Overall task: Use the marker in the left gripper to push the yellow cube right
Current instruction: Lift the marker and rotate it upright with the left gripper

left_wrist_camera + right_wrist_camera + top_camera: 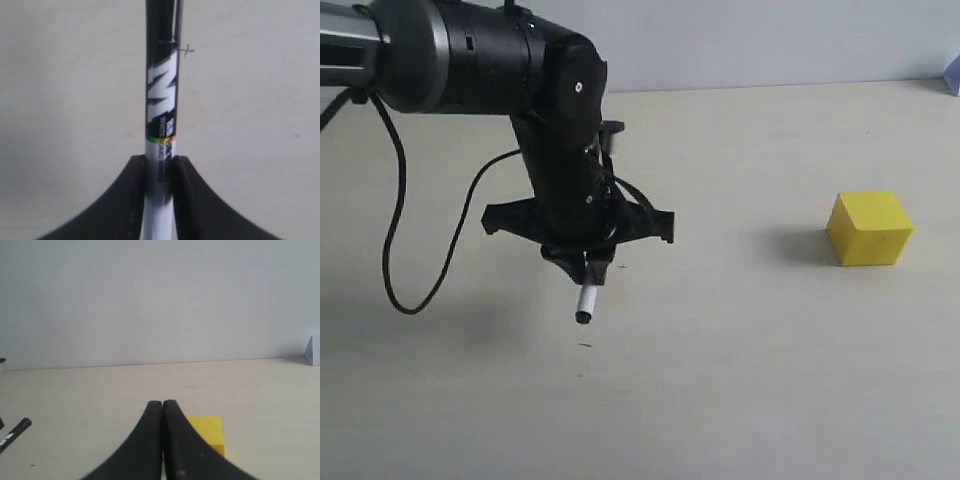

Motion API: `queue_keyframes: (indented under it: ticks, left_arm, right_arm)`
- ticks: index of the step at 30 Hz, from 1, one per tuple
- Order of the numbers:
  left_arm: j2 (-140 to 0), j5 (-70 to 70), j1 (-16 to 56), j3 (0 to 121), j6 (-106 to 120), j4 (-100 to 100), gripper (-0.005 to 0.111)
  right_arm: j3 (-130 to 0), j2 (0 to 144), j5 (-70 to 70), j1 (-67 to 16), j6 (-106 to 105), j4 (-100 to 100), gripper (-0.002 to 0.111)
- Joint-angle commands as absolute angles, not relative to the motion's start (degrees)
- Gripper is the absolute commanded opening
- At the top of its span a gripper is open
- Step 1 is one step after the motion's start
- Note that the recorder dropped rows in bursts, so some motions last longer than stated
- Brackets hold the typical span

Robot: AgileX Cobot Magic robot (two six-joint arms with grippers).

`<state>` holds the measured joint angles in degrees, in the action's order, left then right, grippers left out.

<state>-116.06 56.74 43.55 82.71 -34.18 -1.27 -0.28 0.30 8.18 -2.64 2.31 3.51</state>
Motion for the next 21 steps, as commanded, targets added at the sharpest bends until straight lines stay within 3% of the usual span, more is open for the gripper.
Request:
queue_keyframes:
  ticks: [1,21]
  left_arm:
    - [-118.41,53.90,43.36,82.56,-37.94,-4.31,0.000]
    - [-122.60,44.10,42.92,82.78,-40.68,-4.67,0.000]
  right_arm:
    - [0.00,0.00,7.70,-2.69,2.22,3.49,0.000]
    - [0.00,0.00,7.70,-2.69,2.22,3.49,0.000]
